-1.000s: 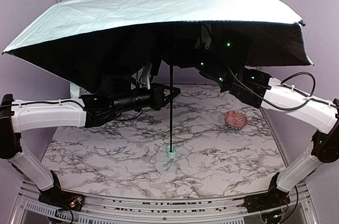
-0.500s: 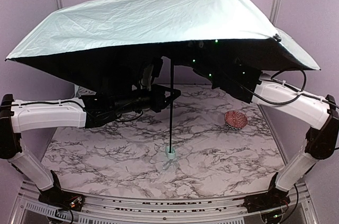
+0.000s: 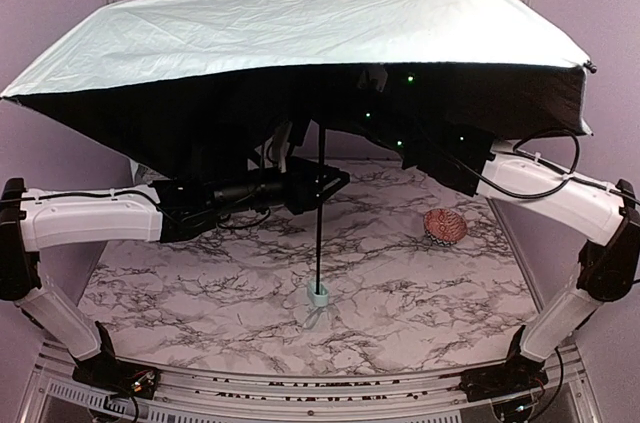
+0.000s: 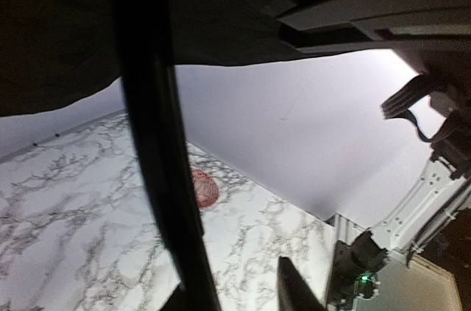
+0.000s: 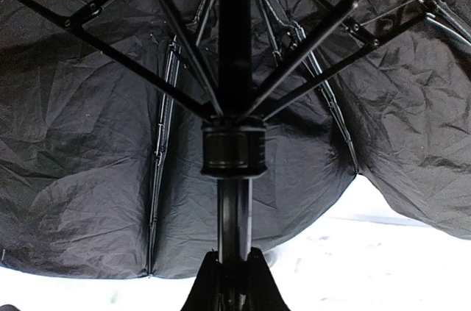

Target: Put away the umbrella

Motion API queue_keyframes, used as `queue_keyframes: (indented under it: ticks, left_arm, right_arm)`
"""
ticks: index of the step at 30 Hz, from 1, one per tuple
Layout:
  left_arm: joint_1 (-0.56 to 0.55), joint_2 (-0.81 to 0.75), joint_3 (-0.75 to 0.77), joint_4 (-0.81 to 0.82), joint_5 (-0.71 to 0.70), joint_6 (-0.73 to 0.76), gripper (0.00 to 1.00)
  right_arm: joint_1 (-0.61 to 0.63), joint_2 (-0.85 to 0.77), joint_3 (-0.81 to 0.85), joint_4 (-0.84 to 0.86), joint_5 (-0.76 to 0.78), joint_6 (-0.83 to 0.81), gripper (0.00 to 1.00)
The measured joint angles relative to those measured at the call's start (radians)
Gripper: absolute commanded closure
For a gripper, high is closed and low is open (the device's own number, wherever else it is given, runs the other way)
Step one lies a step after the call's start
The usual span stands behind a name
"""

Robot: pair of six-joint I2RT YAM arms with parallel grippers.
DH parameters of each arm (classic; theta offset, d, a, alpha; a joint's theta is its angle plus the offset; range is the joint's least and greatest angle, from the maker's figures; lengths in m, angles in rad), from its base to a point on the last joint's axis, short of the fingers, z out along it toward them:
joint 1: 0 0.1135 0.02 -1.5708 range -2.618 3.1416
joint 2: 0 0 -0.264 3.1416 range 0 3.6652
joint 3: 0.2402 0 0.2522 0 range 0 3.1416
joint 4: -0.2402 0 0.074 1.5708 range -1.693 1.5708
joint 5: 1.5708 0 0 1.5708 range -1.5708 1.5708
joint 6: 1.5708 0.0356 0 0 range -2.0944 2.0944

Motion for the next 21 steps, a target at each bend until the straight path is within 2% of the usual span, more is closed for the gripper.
queue_keyframes:
  ticks: [2,8,14,16,19,21]
  left_arm:
    - [0.007,-0.002,-0.008,0.026,0.04,-0.009,0.61]
    - [0.04,-0.003,-0.045,0.085,0.101,-0.053,0.74]
    - [0.043,-0.004,-0.074,0.136,0.137,-0.067,0.7]
    - [0.042,-0.006,-0.087,0.144,0.145,-0.071,0.79]
    - [0.042,-0.01,-0.106,0.157,0.153,-0.078,1.0]
    - [0.042,-0.011,-0.113,0.171,0.163,-0.073,1.0]
  right_arm:
    - [-0.001,-0.002,-0.005,0.001,-0.029,0.032,1.0]
    - [-0.002,-0.035,-0.035,0.029,-0.081,0.095,1.0]
    - [-0.003,-0.071,-0.045,0.045,-0.078,0.094,1.0]
    - [-0.005,-0.08,-0.045,0.051,-0.075,0.091,1.0]
    - [-0.01,-0.087,-0.045,0.054,-0.072,0.082,1.0]
    - [-0.013,-0.087,-0.045,0.055,-0.064,0.076,1.0]
